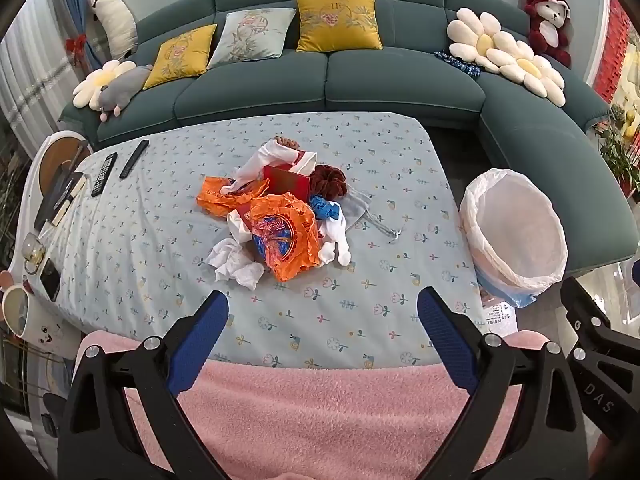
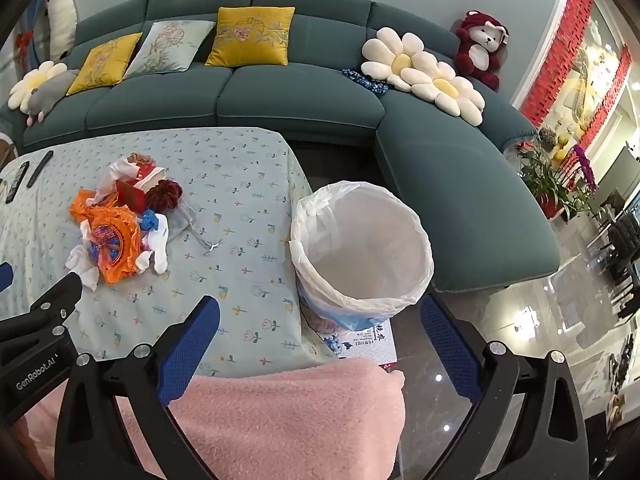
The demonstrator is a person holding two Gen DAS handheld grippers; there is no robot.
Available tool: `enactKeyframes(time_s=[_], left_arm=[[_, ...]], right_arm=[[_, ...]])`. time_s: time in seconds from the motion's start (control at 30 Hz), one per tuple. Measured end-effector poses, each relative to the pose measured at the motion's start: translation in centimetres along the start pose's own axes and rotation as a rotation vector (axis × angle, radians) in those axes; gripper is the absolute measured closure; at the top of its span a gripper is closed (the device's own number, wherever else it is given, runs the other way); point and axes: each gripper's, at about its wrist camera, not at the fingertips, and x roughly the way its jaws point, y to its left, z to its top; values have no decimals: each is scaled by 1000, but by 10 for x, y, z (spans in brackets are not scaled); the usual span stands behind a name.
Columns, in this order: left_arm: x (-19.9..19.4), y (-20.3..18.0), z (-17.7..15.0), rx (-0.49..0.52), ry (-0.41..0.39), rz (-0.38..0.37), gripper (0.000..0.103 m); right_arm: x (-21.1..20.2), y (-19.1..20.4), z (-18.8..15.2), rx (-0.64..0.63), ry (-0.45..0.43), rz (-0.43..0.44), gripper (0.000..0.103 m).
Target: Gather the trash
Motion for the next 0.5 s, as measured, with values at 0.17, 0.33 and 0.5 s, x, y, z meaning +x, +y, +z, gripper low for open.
enactKeyframes(time_s=[0.17,0.33,0.5], left_arm=[[0,0,0,-1,-2,0,12],[-6,2,0,-6,-4,-2,12],[-5,6,0,-9,-7,-3,12]], right_arm=[[-2,16,10,-25,2,-10,7],[-3,17,11,-27,-1,-13,7],[-4,18,11,-29,-4,-15,7]])
